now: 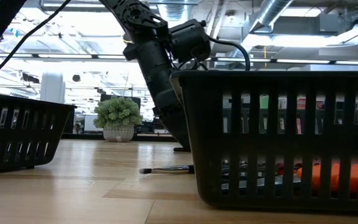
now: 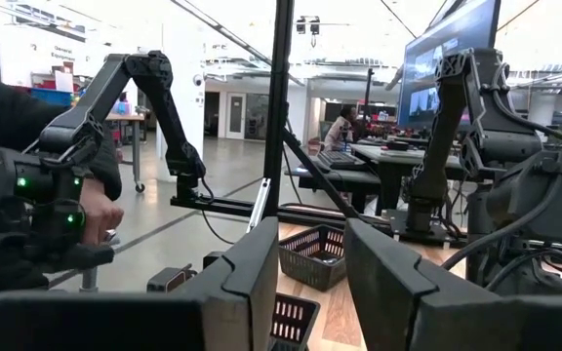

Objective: Pick & Place Paint Supplies
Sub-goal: Put the black makeup brush into the left black bin

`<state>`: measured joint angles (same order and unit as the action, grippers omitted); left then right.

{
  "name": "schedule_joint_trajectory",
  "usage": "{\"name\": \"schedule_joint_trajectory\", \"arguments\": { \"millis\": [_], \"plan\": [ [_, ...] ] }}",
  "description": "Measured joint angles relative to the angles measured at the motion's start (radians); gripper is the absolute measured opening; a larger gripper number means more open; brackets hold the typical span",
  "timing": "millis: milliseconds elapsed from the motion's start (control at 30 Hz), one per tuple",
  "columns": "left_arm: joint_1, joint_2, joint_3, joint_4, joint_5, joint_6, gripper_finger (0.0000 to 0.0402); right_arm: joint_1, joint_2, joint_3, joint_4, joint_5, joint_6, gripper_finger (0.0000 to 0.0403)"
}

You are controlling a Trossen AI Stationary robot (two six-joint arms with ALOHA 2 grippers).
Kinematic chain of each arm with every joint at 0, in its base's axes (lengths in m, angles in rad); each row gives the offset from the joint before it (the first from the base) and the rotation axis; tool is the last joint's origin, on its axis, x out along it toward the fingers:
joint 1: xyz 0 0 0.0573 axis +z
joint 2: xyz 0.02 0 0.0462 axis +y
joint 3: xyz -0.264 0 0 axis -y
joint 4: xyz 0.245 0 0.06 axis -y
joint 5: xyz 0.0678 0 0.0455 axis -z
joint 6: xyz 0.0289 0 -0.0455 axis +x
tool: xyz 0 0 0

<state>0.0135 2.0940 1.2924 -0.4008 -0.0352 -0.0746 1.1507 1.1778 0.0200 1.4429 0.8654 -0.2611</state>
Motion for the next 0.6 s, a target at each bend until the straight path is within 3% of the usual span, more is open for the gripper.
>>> {"name": "schedule_joint_trajectory", "arguments": {
  "millis": [300,600],
  "plan": [
    [-0.003,-0.079,-0.016,0.02,-0.019,0.0,0.0005,0.0,0.0,0.0,-0.007,0.0,0.0,0.0109],
    [-0.036,-0.079,-0.025,0.137,-0.035,0.012,0.0003,0.0,0.0,0.0,-0.007,0.0,0.0,0.0109]
  ]
}}
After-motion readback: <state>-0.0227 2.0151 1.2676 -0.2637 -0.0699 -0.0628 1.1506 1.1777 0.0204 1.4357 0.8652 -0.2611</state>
